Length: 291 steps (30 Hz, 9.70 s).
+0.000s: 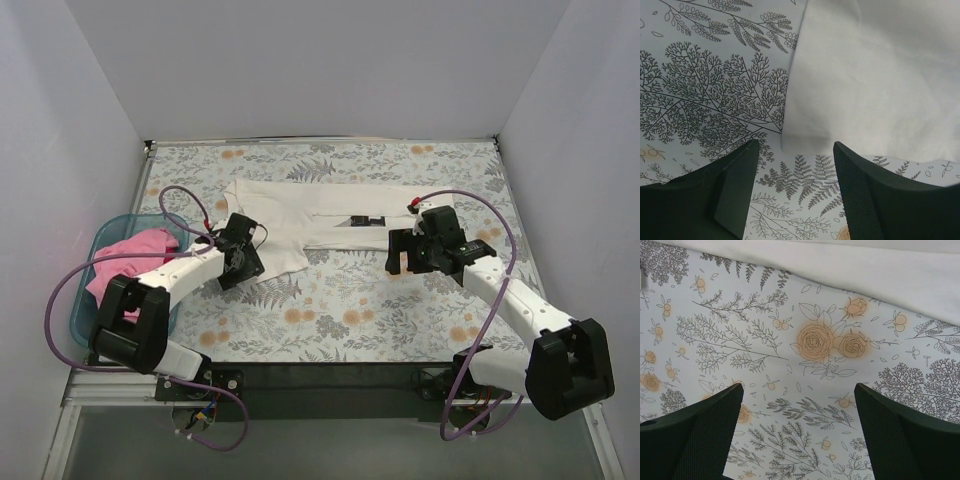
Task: Fold and stack the t-shirts
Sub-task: Fold the tshirt
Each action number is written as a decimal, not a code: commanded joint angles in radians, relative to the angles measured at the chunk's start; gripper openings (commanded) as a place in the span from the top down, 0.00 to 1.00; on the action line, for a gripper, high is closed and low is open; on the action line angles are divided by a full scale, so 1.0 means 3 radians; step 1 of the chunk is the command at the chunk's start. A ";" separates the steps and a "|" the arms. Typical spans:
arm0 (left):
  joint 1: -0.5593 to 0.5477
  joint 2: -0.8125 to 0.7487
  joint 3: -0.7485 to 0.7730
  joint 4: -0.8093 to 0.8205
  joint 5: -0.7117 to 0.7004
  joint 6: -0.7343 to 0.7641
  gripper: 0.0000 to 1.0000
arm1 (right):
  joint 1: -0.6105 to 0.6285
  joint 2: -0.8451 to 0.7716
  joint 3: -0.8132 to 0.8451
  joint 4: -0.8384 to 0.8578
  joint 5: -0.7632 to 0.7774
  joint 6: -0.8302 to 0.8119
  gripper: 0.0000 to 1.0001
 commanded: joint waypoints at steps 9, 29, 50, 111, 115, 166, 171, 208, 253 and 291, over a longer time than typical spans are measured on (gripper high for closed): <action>-0.0020 0.0329 -0.0056 0.0288 -0.0041 -0.0032 0.56 | 0.0010 -0.0298 -0.0129 0.0082 0.0162 0.0075 0.17; -0.0076 0.0574 0.1379 0.0063 -0.0026 0.0228 1.00 | 0.0005 -0.0262 -0.0037 0.0036 0.0269 0.0070 0.17; 0.0005 0.2001 0.3263 0.0666 0.0000 0.0857 1.00 | 0.0005 0.0162 0.0321 0.0025 0.0464 -0.0109 0.17; 0.0665 0.0999 0.1085 0.0937 -0.0189 0.0259 0.51 | -0.0644 0.1471 0.0787 0.0572 0.0387 0.0024 0.36; 0.0777 0.0994 0.0865 0.0952 -0.0245 0.0218 0.57 | -0.0828 0.1476 0.0649 0.0639 0.0351 0.0045 0.36; 0.0471 0.0441 0.0537 0.0794 -0.0368 0.0581 0.40 | 0.0107 0.2248 0.1533 0.0700 0.0014 0.0413 0.48; 0.0471 0.0431 0.0537 0.0799 -0.0333 0.0581 0.40 | 0.0107 0.2442 0.1747 0.0695 0.0060 0.0387 0.48; 0.0496 0.0559 0.0711 0.0968 0.0082 0.0270 0.46 | -0.1258 0.1380 0.0562 0.0736 0.0044 0.0223 0.47; 0.0440 0.1274 0.1855 0.1280 0.0644 0.1736 0.45 | -0.0277 0.1215 0.1016 0.1073 -0.0978 0.0458 0.47; 0.0742 0.2466 0.2496 0.1346 0.2035 0.2478 0.81 | 0.0383 0.3102 0.2156 0.1789 -0.1500 0.1389 0.51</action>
